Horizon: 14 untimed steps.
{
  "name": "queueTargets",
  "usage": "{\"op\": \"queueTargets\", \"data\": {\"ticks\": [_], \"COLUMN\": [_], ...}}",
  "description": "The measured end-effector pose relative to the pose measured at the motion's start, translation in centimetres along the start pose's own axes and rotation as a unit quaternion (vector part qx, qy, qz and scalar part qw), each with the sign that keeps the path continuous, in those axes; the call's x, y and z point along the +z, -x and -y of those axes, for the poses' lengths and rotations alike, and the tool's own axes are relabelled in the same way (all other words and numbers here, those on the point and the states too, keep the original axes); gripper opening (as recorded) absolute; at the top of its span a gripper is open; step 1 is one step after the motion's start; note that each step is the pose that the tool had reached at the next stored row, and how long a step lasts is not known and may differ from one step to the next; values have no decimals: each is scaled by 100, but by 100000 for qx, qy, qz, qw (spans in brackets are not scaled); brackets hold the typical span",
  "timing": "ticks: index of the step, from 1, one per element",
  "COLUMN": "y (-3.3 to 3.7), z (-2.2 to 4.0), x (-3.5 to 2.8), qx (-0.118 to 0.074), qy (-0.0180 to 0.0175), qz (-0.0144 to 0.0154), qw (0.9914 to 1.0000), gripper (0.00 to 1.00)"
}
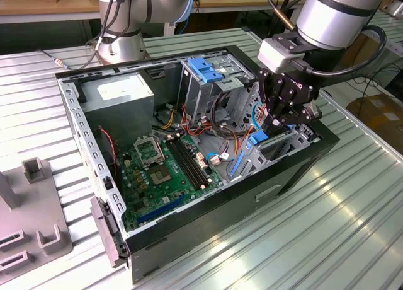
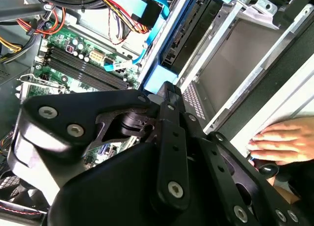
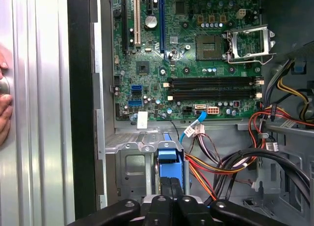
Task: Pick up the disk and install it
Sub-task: 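Insert the disk into the insertion slot, then insert the first disk wire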
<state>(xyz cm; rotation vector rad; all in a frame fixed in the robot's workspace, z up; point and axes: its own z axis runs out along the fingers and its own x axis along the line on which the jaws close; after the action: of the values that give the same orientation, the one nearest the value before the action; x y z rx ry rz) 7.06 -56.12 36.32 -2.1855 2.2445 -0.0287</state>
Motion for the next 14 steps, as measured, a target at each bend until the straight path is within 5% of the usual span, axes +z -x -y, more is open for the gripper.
{"op": "queueTargets", "data": {"ticks": [14], "y": [0], "z": [4], "x": [2], "qx": [-2], "qy": [-2], "qz": [4], "qw": [100000], "gripper": [12]}}
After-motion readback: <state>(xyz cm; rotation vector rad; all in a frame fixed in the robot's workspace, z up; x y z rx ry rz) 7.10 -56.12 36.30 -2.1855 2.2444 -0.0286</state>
